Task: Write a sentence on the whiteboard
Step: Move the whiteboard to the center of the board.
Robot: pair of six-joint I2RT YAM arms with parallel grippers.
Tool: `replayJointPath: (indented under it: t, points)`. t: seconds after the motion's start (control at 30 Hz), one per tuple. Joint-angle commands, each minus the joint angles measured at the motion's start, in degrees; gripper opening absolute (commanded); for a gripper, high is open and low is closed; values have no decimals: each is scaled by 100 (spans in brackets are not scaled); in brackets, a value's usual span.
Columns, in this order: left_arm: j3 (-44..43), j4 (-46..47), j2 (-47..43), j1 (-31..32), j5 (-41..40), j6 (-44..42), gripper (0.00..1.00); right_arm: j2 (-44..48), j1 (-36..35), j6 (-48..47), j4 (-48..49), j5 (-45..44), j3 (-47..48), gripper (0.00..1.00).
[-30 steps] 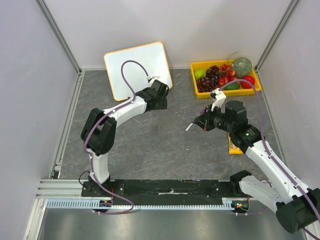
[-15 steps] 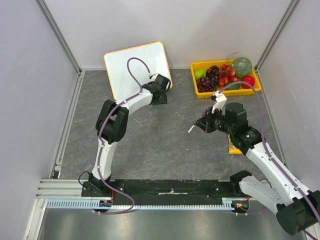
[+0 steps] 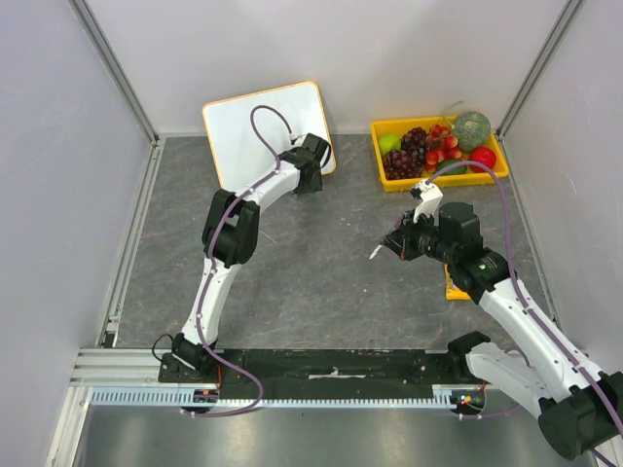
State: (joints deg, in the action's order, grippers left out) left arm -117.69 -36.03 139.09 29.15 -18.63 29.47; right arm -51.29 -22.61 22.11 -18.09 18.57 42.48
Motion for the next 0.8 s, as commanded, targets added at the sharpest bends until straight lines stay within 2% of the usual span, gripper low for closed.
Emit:
replayJointPath:
  t: [0.0, 0.07, 0.1, 0.17, 0.33, 0.53, 0.77]
  points:
    - [-351, -220, 206, -102, 105, -135, 55, 75, 29, -154, 86, -125, -38, 0]
    - [-456, -316, 277, -155, 175, -100, 52, 66, 37, -172, 86, -151, -38, 0]
    - [-483, -360, 303, -190, 237, -91, 44, 75, 46, -172, 86, -160, -47, 0]
    - [-527, -448, 321, -242, 342, -38, 35, 57, 37, -181, 77, -161, -47, 0]
    - [-483, -492, 259, -322, 501, -73, 3, 66, 37, -189, 68, -160, -73, 0]
    - [315, -300, -293, -226, 615, -161, 2, 119, 37, -146, 51, -99, -82, 0]
    - [2458, 386, -1479, -58, 624, 40, 2, 277, 37, -40, 16, -11, -126, 0]
